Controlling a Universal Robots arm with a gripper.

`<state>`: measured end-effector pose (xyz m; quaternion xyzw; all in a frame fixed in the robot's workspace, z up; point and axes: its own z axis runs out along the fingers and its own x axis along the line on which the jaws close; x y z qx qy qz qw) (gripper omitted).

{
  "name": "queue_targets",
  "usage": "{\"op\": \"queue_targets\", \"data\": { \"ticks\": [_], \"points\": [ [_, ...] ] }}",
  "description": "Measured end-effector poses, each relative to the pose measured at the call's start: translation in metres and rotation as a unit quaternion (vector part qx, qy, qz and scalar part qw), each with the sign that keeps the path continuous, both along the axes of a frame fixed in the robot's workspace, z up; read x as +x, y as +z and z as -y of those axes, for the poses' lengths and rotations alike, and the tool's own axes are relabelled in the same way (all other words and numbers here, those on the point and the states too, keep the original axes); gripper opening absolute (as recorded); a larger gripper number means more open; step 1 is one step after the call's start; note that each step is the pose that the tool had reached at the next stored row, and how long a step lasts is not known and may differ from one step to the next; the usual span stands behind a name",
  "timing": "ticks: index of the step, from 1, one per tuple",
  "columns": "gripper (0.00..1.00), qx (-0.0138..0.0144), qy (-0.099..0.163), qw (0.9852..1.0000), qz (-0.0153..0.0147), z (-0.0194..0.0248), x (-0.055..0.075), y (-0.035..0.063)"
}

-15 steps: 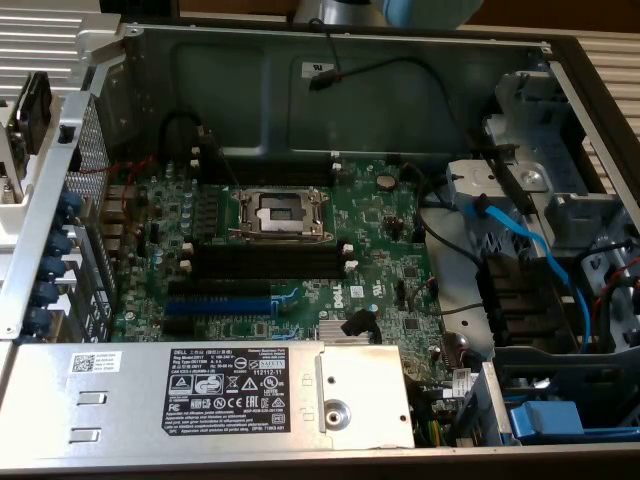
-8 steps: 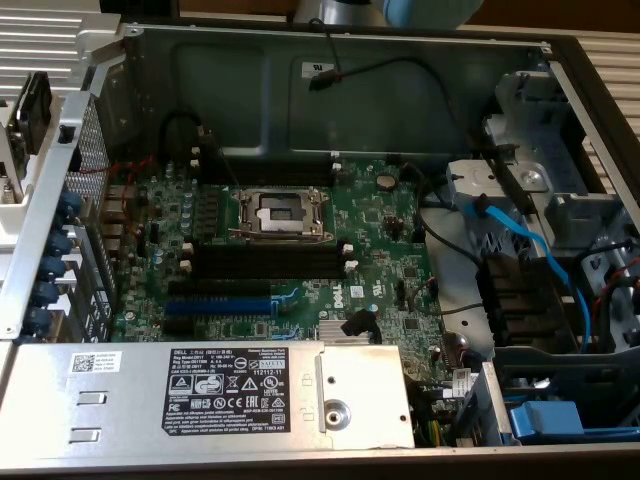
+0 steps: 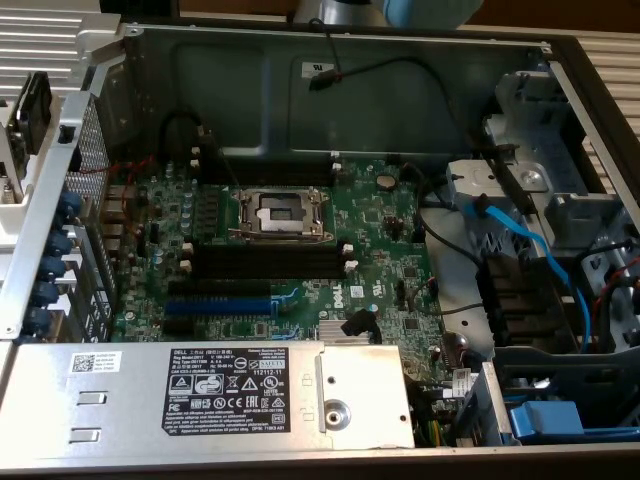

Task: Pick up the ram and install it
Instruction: 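Pick up the ram and move it above insertion slot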

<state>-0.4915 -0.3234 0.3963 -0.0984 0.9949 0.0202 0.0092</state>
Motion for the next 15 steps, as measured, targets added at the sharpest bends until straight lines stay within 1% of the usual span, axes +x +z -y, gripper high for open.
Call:
{"op": "queue_targets", "data": {
  "ticks": [3,4,7,10,12,15],
  "points": [
    [0.10,0.0000,0.027,0.9996,0.0000,0.0000,0.0000,0.0000],
    [0.10,0.0000,0.045,0.9990,0.0000,0.0000,0.0000,0.0000],
    [0.10,0.0000,0.072,0.9974,0.0000,0.0000,0.0000,0.0000],
    [0.10,0.0000,0.100,0.9950,0.0000,0.0000,0.0000,0.0000],
    [0.10,0.0000,0.136,0.9908,0.0000,0.0000,0.0000,0.0000],
    [0.10,0.0000,0.162,0.9867,0.0000,0.0000,0.0000,0.0000]
  ]
}}
